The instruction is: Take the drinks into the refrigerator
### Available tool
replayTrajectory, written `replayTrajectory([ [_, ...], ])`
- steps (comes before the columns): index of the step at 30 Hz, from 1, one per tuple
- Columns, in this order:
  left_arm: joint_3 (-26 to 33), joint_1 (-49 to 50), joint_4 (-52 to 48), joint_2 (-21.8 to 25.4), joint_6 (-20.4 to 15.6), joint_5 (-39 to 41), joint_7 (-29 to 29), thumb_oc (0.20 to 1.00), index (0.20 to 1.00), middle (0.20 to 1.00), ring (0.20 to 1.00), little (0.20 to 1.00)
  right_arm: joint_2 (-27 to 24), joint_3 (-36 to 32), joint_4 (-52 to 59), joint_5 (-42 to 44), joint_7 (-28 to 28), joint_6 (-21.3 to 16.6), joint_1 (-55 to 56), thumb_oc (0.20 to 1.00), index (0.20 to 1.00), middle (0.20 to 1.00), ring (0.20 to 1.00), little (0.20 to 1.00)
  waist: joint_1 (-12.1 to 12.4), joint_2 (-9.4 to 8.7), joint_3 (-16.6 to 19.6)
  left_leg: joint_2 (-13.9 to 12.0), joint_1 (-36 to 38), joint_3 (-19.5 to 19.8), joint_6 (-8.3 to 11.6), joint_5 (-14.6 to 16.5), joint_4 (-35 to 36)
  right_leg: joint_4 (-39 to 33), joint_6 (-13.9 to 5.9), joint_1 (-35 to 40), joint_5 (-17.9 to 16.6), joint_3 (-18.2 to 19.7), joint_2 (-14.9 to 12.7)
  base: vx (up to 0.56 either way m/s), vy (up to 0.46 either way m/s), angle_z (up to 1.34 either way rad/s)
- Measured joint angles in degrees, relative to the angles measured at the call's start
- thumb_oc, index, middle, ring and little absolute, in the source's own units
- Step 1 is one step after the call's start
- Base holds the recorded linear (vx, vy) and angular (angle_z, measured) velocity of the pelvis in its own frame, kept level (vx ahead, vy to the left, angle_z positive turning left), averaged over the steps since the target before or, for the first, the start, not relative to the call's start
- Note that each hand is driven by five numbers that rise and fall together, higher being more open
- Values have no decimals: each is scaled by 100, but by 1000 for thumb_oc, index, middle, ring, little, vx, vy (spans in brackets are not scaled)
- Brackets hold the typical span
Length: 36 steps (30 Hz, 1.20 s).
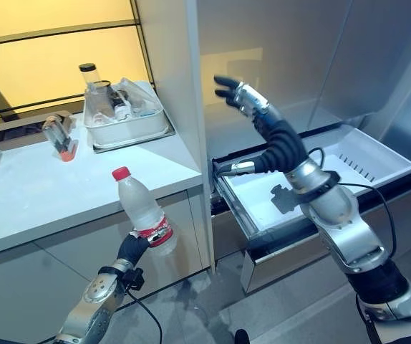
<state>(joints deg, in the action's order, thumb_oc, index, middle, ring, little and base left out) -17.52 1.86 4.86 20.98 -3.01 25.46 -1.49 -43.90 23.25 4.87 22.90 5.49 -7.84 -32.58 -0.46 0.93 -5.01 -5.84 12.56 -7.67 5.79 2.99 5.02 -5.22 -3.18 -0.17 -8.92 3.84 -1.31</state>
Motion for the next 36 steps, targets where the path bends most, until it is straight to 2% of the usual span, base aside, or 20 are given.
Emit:
replayTrajectory([
  [3,-504,-389,167,35,-3,9,1,200,200,200,200,200,302,712,-1496,45,2,417,-596,1000,1000,1000,1000,1000,178,-20,18,2,40,42,1,-18,0,-1,5,22,-3,-35,-9,1,-9,7],
  [4,-566,-413,167,24,-11,11,0,200,200,200,200,200,356,742,-1541,70,4,454,-587,1000,1000,1000,1000,1000,193,-16,17,-3,28,61,0,-20,0,-1,21,22,-14,-45,-9,-4,-12,8],
  [5,-646,-492,279,20,-13,8,17,200,200,200,200,200,557,979,-1969,130,26,457,-815,1000,1000,1000,1000,1000,150,-13,21,-9,45,67,1,-20,-2,-1,38,35,-30,-76,-8,-11,-3,5],
  [6,-801,-731,551,4,-4,5,34,200,200,200,200,200,521,1398,-2291,127,71,571,-1123,1000,1000,1000,1000,1000,150,-2,18,-7,52,78,2,-22,-2,-1,38,49,-31,-89,-10,-7,0,5],
  [8,-901,-885,666,58,20,-80,63,200,200,200,200,200,660,1586,-2543,65,190,610,-1320,1000,1000,1000,1000,1000,141,-1,17,-19,34,117,2,-22,-1,-4,40,50,-27,-124,-11,-2,5,7],
  [14,-1057,-1425,718,240,3,-869,49,200,200,200,200,200,978,1603,-2864,-107,414,652,-1367,1000,1000,1000,1000,1000,140,113,-3,-37,-10,180,3,-23,0,-4,56,48,-10,-192,-11,15,6,6],
  [19,-1051,-1599,717,279,-21,-1247,76,200,200,200,200,200,971,1512,-2872,-201,394,644,-1295,1000,1000,1000,1000,1000,141,226,-33,-36,-46,264,7,-38,-1,-4,57,50,3,-273,-31,-9,9,8],
  [24,-1043,-1598,717,289,-28,-1550,135,200,200,200,200,200,981,1326,-2825,-214,389,620,-1162,1000,1000,1000,1000,1000,150,264,-36,-42,-65,310,5,-42,0,-8,59,54,16,-316,-37,9,0,5],
  [28,-984,-1561,718,316,-38,-1577,163,200,200,200,200,200,942,1026,-2506,129,399,533,-874,1000,1000,1000,1000,1000,150,271,-40,-45,-97,334,17,-53,0,-29,57,53,31,-368,-45,16,-5,7],
  [36,-871,-1579,725,327,-60,-1573,195,200,200,200,200,200,726,1049,-2116,706,660,525,-776,1000,1000,1000,1000,1000,149,288,-49,-49,-107,368,16,-55,-1,-29,58,54,36,-396,-44,0,-2,1],
])
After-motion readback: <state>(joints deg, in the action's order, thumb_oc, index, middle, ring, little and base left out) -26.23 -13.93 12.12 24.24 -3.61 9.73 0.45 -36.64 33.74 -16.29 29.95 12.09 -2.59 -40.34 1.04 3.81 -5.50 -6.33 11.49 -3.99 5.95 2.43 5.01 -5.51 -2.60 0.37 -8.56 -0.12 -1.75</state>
